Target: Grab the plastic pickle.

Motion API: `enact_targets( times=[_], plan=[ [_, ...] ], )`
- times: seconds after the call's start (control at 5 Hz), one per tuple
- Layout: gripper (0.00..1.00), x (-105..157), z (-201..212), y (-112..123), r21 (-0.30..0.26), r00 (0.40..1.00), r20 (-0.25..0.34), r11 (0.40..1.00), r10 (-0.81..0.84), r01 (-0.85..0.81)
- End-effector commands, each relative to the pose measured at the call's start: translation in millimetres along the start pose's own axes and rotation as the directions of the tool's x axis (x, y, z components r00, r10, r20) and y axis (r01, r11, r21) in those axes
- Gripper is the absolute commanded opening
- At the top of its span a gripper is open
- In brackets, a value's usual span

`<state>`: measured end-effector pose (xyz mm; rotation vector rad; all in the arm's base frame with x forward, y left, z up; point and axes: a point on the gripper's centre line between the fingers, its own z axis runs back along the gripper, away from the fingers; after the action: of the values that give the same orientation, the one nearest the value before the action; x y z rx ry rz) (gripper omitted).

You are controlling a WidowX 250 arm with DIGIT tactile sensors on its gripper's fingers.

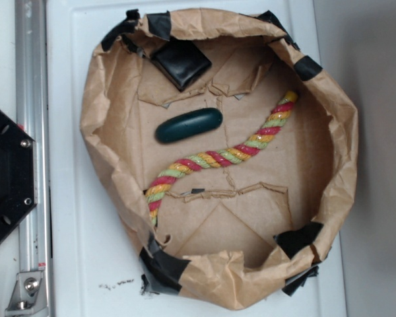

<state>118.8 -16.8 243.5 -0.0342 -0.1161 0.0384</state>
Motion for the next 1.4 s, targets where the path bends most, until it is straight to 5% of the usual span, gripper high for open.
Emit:
enact_targets(
  times=[0.0,0.4,1.2],
  plan=[
    [1.00,0,0,0,0.000,1.000,0.000,1.000,0.000,0.000],
    [1.00,94,-61,14,0.030,0.961,0.146,0.970,0.236,-0.243],
    [1.00,94,-61,14,0.030,0.961,0.146,0.970,0.236,-0.243]
  ],
)
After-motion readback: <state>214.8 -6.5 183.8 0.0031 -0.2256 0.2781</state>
